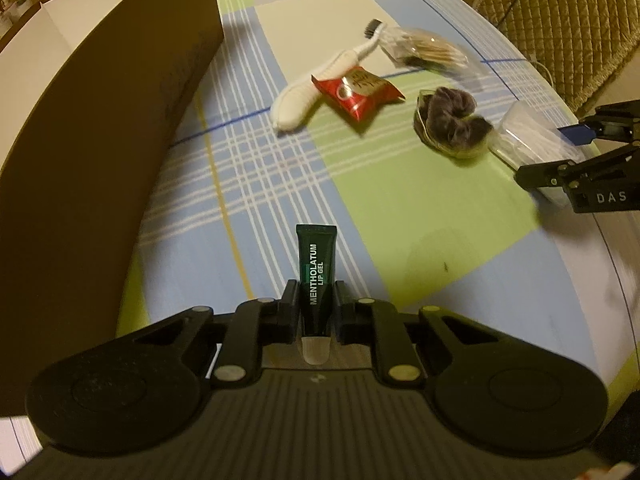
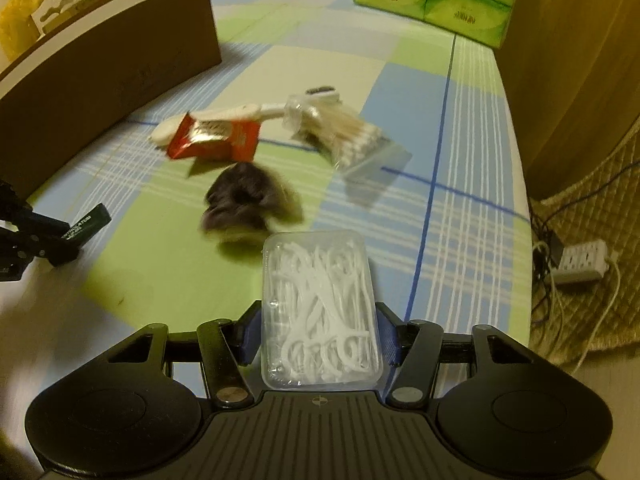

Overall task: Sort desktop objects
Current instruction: 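Carry the lip gel tube and floss case over the cardboard box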

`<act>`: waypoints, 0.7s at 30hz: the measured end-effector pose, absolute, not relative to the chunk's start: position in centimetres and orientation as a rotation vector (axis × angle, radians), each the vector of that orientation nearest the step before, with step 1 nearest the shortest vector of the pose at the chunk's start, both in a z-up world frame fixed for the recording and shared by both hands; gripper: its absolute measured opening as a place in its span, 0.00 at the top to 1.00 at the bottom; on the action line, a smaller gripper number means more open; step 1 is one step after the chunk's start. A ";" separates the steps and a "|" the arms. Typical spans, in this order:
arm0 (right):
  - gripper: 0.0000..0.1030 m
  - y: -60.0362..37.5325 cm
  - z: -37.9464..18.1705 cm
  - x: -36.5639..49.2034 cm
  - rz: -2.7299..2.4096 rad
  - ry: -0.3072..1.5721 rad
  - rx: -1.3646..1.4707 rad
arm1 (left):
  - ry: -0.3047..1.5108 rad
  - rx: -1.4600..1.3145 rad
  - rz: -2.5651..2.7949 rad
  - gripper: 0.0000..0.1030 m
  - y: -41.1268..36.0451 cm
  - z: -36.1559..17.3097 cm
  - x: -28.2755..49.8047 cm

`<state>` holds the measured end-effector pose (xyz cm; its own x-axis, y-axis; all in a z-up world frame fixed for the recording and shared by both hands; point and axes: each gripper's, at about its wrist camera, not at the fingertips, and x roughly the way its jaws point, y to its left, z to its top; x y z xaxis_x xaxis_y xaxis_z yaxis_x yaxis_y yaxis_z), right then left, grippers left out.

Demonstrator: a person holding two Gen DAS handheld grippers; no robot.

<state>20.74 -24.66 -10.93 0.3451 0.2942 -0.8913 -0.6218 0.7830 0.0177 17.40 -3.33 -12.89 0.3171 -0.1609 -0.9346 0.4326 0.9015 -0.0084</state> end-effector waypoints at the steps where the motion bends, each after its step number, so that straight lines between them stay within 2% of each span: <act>1: 0.48 -24.7 -10.8 20.3 0.614 1.066 -0.350 | 1.191 0.260 -0.397 0.87 -3.3 -12.8 17.2; 10: 0.48 -24.3 -8.4 17.7 0.647 1.040 -0.330 | 1.171 0.231 -0.403 0.87 -2.4 -11.6 15.3; 21: 0.48 -20.8 -4.8 15.1 0.783 0.963 -0.315 | 1.079 0.164 -0.393 0.87 -0.5 -7.3 13.6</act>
<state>15.10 -20.84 -4.84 0.3297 0.4538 -0.8279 -0.7175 0.6903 0.0926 13.60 -0.48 -7.27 0.4112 -0.2313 -0.8817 0.3894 0.9191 -0.0595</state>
